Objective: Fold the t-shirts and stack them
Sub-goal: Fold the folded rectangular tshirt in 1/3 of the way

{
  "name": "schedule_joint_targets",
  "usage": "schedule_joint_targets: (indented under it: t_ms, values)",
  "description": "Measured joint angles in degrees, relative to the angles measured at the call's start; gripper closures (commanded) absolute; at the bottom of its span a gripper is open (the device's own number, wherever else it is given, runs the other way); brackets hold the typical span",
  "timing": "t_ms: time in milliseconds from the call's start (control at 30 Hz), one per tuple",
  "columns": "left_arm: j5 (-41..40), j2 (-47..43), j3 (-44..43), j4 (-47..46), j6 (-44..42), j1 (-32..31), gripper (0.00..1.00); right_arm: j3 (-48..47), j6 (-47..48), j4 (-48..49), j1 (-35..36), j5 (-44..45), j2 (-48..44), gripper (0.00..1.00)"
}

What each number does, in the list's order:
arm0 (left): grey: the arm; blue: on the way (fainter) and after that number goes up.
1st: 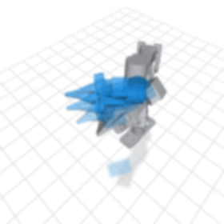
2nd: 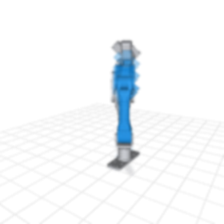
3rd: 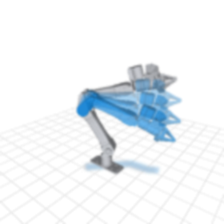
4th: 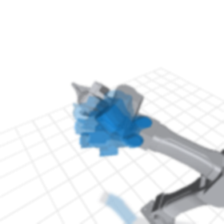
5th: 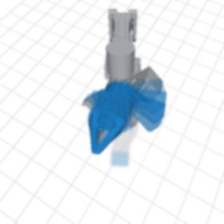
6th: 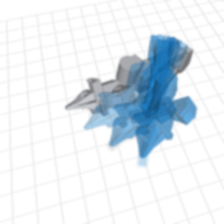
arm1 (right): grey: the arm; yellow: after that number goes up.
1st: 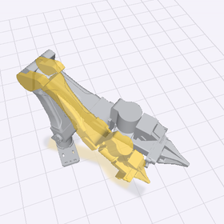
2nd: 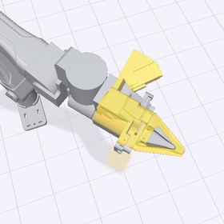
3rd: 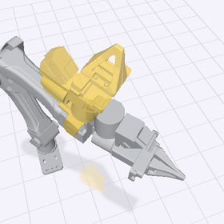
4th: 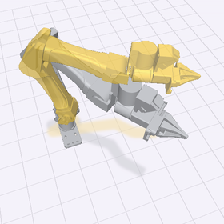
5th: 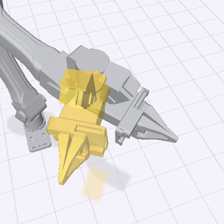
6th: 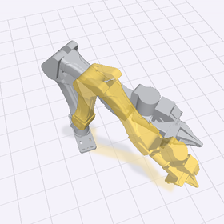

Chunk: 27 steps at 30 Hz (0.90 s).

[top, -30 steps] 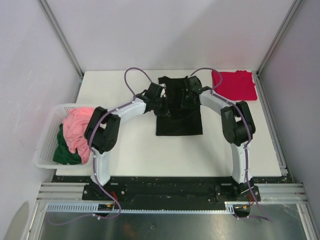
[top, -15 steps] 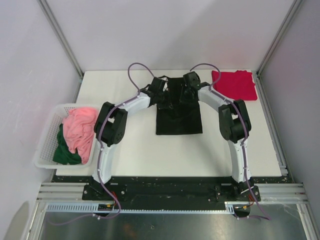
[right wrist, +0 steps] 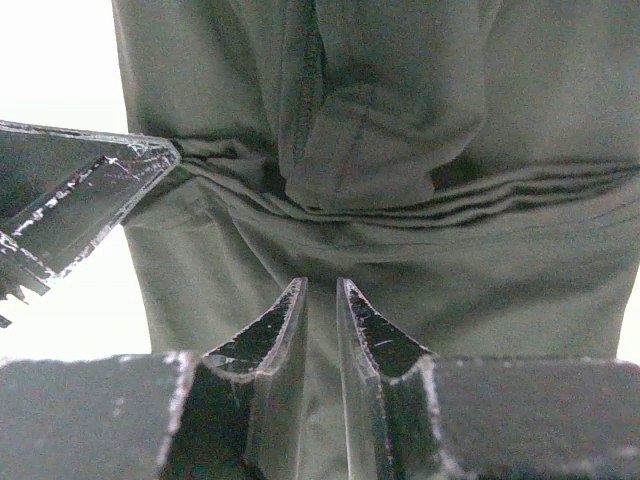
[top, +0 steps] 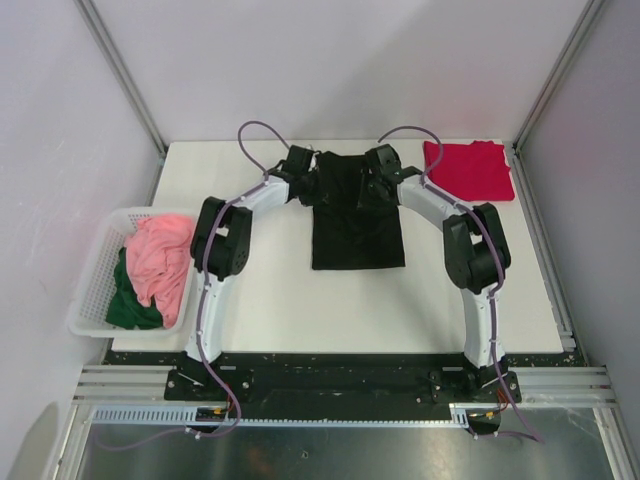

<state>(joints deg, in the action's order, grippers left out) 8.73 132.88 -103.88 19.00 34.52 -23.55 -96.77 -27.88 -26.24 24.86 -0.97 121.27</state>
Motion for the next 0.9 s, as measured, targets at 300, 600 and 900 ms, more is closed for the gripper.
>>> schedule_joint_targets:
  t_ms: [300,600,900]
  values:
    - [0.3,-3.1,2.7,0.0,-0.4,0.9,0.89,-8.1,0.4,0.0,-0.4,-0.4,7.2,0.76]
    - [0.9,-18.5,20.5,-2.4,1.1,-0.8,0.78,-14.4,-0.6,-0.2,-2.0,-0.4,13.1,0.75]
    - [0.9,-32.4,42.9,-6.9,4.4,-4.3,0.74,-15.9,-0.5,-0.9,-1.7,-0.2,13.1,0.72]
